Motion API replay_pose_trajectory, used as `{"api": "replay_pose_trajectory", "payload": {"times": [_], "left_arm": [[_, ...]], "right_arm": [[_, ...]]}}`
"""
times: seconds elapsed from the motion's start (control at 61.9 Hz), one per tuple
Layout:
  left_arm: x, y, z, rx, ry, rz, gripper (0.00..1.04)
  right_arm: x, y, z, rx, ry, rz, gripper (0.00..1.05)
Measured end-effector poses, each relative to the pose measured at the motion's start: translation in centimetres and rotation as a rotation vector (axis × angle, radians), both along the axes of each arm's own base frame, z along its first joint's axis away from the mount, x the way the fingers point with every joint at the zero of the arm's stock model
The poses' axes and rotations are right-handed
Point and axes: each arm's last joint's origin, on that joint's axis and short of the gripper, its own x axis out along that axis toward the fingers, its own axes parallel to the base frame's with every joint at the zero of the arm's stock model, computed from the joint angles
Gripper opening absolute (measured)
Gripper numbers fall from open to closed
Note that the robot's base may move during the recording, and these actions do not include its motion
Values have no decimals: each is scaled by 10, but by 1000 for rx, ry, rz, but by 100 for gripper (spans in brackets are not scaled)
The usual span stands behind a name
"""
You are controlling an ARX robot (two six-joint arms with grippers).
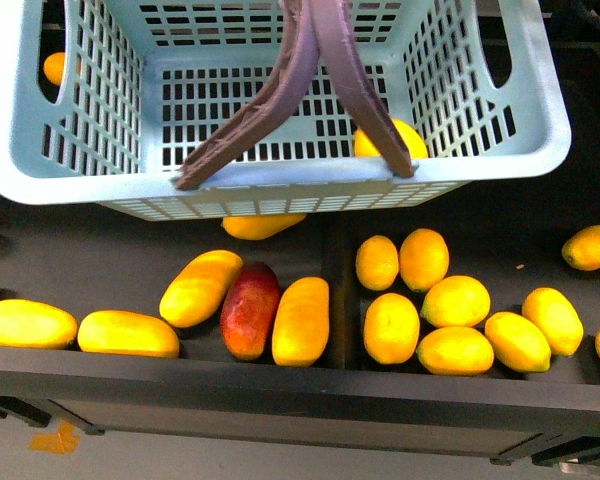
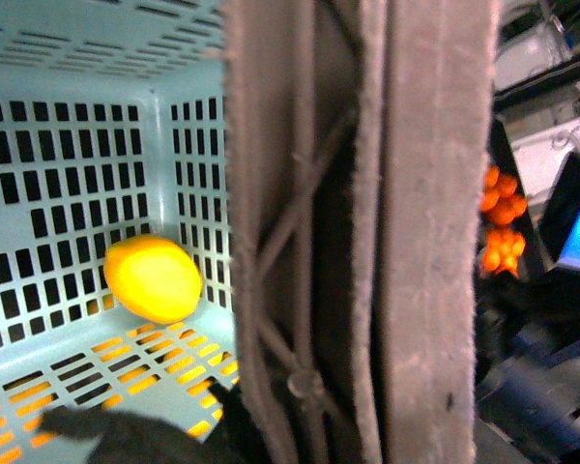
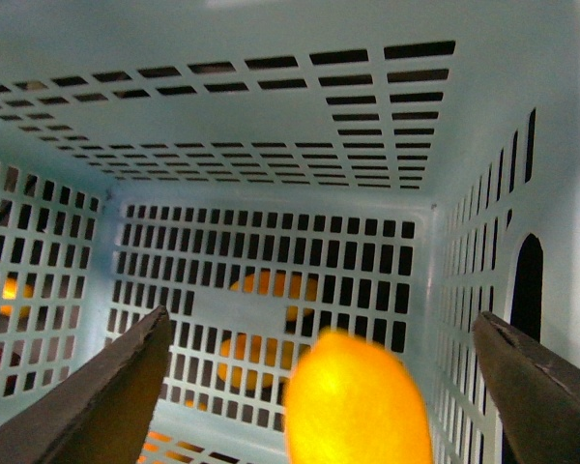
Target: Pick lemon and mango into basket
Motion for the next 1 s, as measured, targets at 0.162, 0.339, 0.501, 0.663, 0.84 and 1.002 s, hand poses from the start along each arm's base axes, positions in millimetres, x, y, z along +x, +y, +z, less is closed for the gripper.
{"api": "replay_pose_trajectory", "payload": {"times": [0.162,0.339,0.501,0.663,0.84,1.002], "left_arm": [[0,0,0,0,0,0,14],[0,0,0,1,-2,-1,14],[0,-1,-1,-4,4,-8,14],[0,-1,-1,-2,3,-5,14],[0,0,-1,0,3,0,14],[0,-1,-1,-2,3,-5,14]], "right_arm": [[-26,-33,18,17,-79,-215,96],[-58,-55,17,-94,-269,-372,72],[-94,-68,-7,-150,-258,-361,46],[-123,-78,-20,-166,-258,-359,20],[-159,-88,-34,-174,-255,-360,2],[-176,-97,-40,-172,-258,-348,2]]}}
